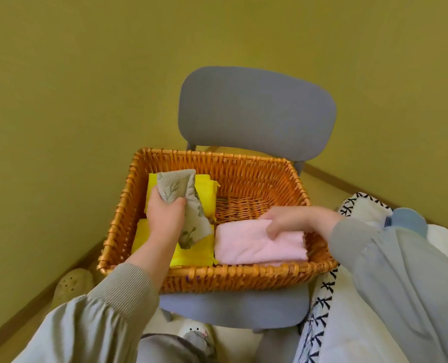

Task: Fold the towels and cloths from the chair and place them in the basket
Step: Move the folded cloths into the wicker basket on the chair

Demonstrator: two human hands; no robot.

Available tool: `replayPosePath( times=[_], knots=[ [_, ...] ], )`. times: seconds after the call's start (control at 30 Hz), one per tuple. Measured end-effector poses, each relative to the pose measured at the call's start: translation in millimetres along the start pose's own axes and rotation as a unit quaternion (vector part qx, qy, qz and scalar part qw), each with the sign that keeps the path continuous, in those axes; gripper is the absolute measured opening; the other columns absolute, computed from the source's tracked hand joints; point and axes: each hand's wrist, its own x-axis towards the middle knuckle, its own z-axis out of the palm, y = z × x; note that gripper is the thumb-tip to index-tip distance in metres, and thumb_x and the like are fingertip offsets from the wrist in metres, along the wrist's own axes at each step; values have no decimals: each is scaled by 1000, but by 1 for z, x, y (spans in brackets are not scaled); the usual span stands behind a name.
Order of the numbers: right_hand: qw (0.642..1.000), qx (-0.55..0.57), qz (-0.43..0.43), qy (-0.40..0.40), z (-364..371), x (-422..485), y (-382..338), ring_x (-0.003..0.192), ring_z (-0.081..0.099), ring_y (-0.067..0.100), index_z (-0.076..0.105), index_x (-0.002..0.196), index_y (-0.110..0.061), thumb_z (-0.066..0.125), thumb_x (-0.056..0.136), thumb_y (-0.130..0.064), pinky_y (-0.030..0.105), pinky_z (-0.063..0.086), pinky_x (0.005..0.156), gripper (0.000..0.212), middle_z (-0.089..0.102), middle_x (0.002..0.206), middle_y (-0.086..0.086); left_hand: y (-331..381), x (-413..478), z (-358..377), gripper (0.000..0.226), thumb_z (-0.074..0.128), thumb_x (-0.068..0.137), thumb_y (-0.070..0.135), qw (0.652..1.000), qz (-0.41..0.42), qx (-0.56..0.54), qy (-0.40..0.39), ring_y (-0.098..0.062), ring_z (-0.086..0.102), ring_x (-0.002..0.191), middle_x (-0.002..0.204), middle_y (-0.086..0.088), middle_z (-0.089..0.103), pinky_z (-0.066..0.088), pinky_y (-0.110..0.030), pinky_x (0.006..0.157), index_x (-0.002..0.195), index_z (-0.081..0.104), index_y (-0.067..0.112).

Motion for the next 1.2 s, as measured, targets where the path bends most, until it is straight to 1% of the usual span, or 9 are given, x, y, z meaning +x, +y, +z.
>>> replayPosePath(
  times=[0.13,0.27,0.33,0.47,0.63,0.77,0.9,1.0,1.2],
  knots=[
    [977,121,74,-157,-5,18,1,80,66,35,66,94,-10,52,67,4,44,56,71,33,67,89,23,-3,4,3,36,59,85,4,1000,-1,-2,-13,-15,55,92,101,6,57,42,-27,79,116,53,22],
    [945,-178,203,-186,6,49,-1,111,56,32,55,124,-11,64,79,-16,45,48,95,47,59,121,12,-6,3,6,39,59,85,4,999,-4,-4,-32,-15,55,94,102,6,57,45,-28,81,121,53,19],
    [916,-301,203,-170,12,53,-10,115,52,26,51,132,-13,68,81,-34,40,47,95,57,52,132,6,-8,3,6,39,59,85,5,999,-6,-1,-41,-17,56,94,103,5,57,46,-30,83,121,53,19],
    [947,-284,99,-109,20,48,-25,110,54,22,58,121,-15,63,82,-54,38,46,95,55,57,116,-2,-15,2,7,32,59,85,6,998,-9,17,-61,-18,56,91,100,4,58,44,-28,78,110,51,23],
    [947,-319,-22,24,49,56,-19,69,48,18,63,86,-10,71,79,-44,30,37,58,36,55,77,1,-17,-1,7,32,61,84,6,996,-10,3,-92,-16,58,89,92,11,58,44,-27,76,107,51,25],
    [922,-382,-13,57,53,58,-22,81,55,22,62,98,-14,69,81,-43,29,42,61,35,62,92,3,-12,-3,7,28,62,84,6,993,-28,-13,-115,-18,61,88,94,7,62,49,-29,73,105,54,23],
    [979,-20,-97,179,29,46,-42,108,56,14,58,124,-16,57,92,-38,28,45,89,39,59,121,-1,-6,-3,6,20,61,85,2,983,-79,-79,-143,-22,64,85,89,2,66,52,-32,75,95,61,20],
    [946,289,-123,79,27,40,-49,129,42,15,38,142,-17,60,83,-51,40,32,109,71,44,141,-4,-3,-1,4,22,62,85,0,974,-101,-137,-148,-24,65,89,96,-3,69,53,-36,80,95,63,20],
    [928,334,-162,38,48,41,-66,109,62,21,57,120,-6,64,86,-6,30,48,95,35,64,120,9,-4,3,0,37,61,85,-4,945,-117,-256,-166,-31,64,106,115,-16,67,51,-46,93,120,58,4]
  ],
)
